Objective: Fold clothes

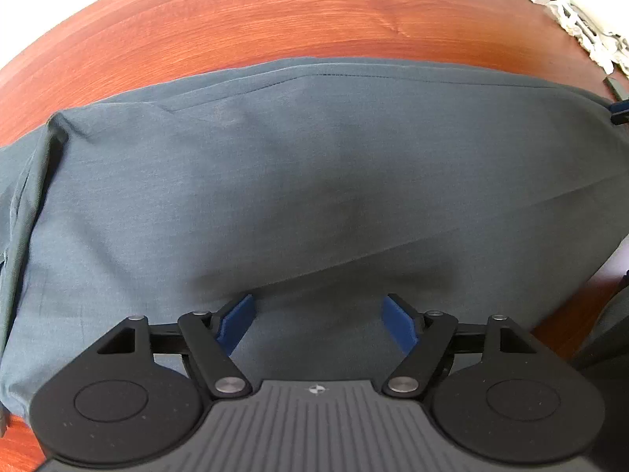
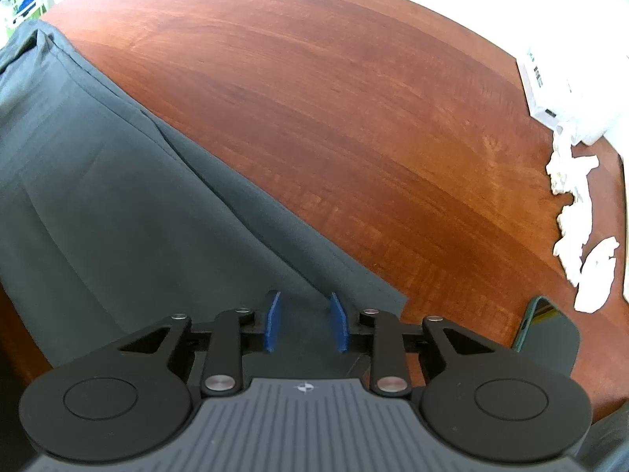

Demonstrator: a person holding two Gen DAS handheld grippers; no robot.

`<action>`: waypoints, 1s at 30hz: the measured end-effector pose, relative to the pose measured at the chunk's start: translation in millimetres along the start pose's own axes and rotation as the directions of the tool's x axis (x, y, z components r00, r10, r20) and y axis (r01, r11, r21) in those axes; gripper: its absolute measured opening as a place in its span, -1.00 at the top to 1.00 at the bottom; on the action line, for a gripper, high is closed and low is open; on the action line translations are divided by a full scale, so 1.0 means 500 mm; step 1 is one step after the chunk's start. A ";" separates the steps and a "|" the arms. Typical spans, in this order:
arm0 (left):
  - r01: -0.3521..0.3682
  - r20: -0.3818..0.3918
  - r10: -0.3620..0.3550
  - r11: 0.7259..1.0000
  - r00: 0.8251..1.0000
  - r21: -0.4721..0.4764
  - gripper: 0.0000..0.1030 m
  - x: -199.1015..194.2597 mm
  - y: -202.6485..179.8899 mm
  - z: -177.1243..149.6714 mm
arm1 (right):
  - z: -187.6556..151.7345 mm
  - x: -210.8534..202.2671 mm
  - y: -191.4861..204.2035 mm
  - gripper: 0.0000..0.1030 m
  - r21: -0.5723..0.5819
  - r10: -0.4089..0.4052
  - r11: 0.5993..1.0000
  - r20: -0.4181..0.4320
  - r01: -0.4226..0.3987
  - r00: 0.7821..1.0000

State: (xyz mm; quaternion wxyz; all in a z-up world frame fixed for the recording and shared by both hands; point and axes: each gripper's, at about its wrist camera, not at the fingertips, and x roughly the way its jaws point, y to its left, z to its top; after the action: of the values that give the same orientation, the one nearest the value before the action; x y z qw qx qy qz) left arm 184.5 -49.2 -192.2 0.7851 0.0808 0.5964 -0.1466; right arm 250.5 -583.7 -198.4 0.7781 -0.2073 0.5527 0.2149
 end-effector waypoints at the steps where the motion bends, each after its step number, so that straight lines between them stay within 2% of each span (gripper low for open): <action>1: 0.001 0.001 -0.001 1.000 1.000 0.002 -0.48 0.001 -0.001 -0.001 | 0.001 0.003 -0.001 0.29 -0.008 0.002 1.000 -0.006 -0.002 1.000; 9: -0.003 0.007 0.003 1.000 1.000 -0.004 -0.52 0.002 -0.005 -0.006 | 0.005 0.010 -0.026 0.28 -0.010 0.057 0.998 -0.029 -0.057 0.998; 11: -0.006 0.006 0.006 1.000 1.000 -0.002 -0.52 0.006 -0.007 -0.003 | 0.004 0.008 -0.032 0.48 -0.005 0.073 0.997 -0.028 -0.073 0.997; 12: -0.007 0.004 0.007 1.000 1.000 0.000 -0.52 0.007 -0.008 -0.002 | 0.003 0.004 -0.035 0.76 0.001 0.076 0.997 -0.025 -0.076 0.997; 13: -0.007 0.003 0.007 1.000 1.000 0.001 -0.52 0.007 -0.008 -0.002 | 0.003 0.001 -0.039 0.90 0.007 0.078 0.997 -0.022 -0.078 0.997; 19: -0.005 0.000 0.005 1.000 1.000 0.019 -0.56 0.001 -0.008 0.000 | -0.015 -0.052 -0.032 0.94 0.038 0.102 0.994 0.030 -0.104 0.994; 23: -0.002 -0.003 0.002 0.999 1.000 0.043 -0.59 0.003 -0.010 0.002 | -0.045 -0.108 0.002 0.94 0.040 0.148 0.988 0.055 -0.151 0.987; 27: 0.000 -0.007 0.000 0.998 1.000 0.066 -0.62 0.004 -0.012 0.004 | -0.080 -0.125 0.063 0.94 0.046 0.216 0.975 0.033 -0.218 0.976; 30: 0.008 -0.011 -0.007 0.997 1.000 0.082 -0.63 0.003 -0.011 0.005 | -0.102 -0.118 0.098 0.87 0.053 0.283 0.958 -0.003 -0.282 0.959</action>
State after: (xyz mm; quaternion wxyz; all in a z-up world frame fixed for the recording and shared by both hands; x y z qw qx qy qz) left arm 185.3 -55.3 -192.8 0.7774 0.1114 0.5943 -0.1733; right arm 166.0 -578.2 -162.3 0.7416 -0.1071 0.5860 0.3084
